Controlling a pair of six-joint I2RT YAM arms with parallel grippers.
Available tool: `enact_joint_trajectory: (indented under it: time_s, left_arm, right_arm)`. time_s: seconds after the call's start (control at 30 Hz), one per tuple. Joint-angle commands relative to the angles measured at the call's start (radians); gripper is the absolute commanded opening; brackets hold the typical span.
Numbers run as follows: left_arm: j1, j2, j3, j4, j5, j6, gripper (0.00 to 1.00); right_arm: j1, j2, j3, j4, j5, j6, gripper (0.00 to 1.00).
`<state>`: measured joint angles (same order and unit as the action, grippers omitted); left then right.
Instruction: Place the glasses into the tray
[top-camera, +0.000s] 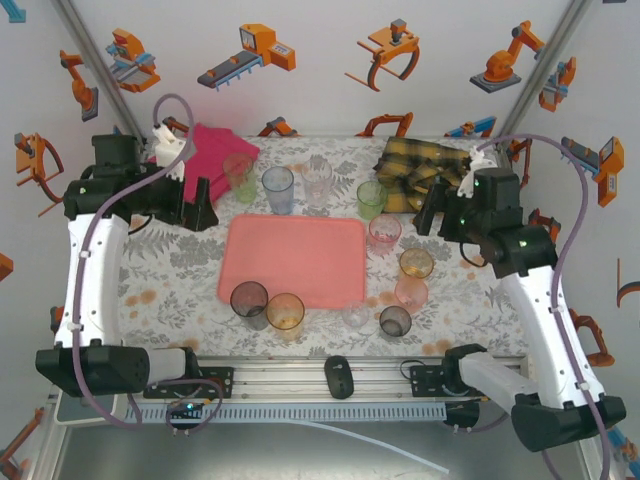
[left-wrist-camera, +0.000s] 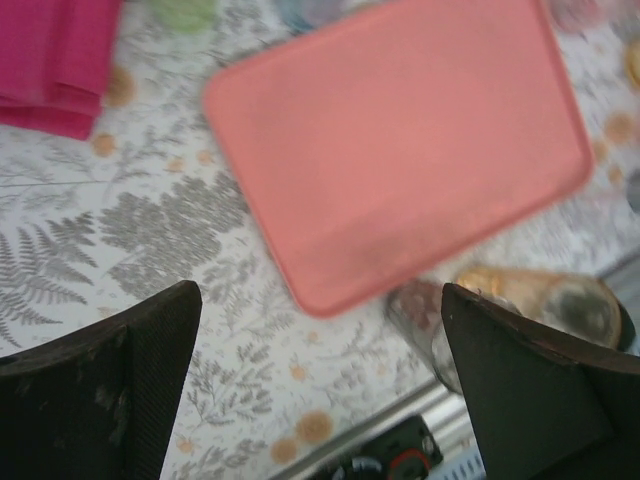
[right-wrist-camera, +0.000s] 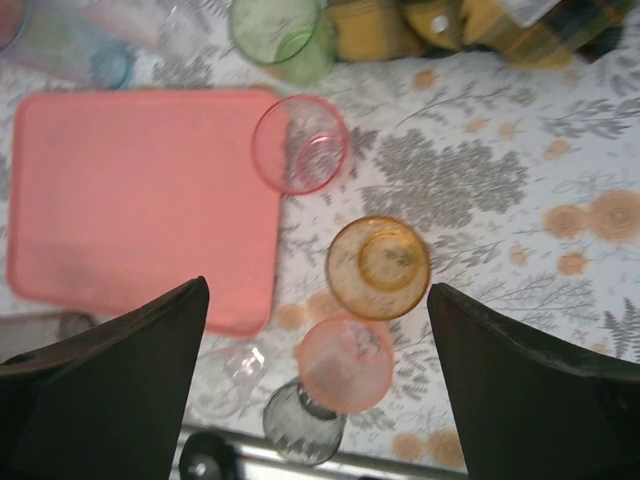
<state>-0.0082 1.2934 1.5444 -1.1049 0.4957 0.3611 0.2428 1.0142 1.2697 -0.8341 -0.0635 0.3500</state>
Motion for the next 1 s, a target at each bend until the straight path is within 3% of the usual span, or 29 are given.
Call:
enact_joint_trajectory:
  time_s: [0.0, 0.13, 0.27, 0.47, 0.63, 0.73, 0.97]
  left_arm:
    - [-0.026, 0.006, 0.021, -0.329, 0.132, 0.217, 0.97]
    - [-0.122, -0.007, -0.047, -0.361, 0.053, 0.242, 0.98]
    - [-0.209, -0.033, -0.134, -0.314, 0.055, 0.211, 0.95]
    - [-0.26, -0.072, -0.243, -0.18, 0.018, 0.143, 0.92]
    - [-0.252, -0.126, -0.286, -0.01, -0.12, 0.02, 0.92]
    - [-0.224, -0.163, -0.302, 0.081, -0.19, -0.044, 0.97]
    - [-0.084, -0.138, -0.245, 0.111, -0.091, -0.157, 1.0]
  right_arm:
    - [0.073, 0.028, 0.051, -0.092, -0.042, 0.072, 0.76]
    - [0.225, 0.077, 0.055, -0.107, -0.054, 0.126, 0.71]
    - [0.379, 0.141, 0.104, -0.17, -0.028, 0.137, 0.69]
    - [0.628, 0.265, 0.205, -0.221, 0.008, 0.186, 0.69]
    - [0.779, 0.365, 0.221, -0.193, 0.015, 0.248, 0.66]
    - [0.84, 0.418, 0.239, -0.189, 0.054, 0.262, 0.65]
    - [0.873, 0.469, 0.225, -0.08, 0.089, 0.309, 0.53]
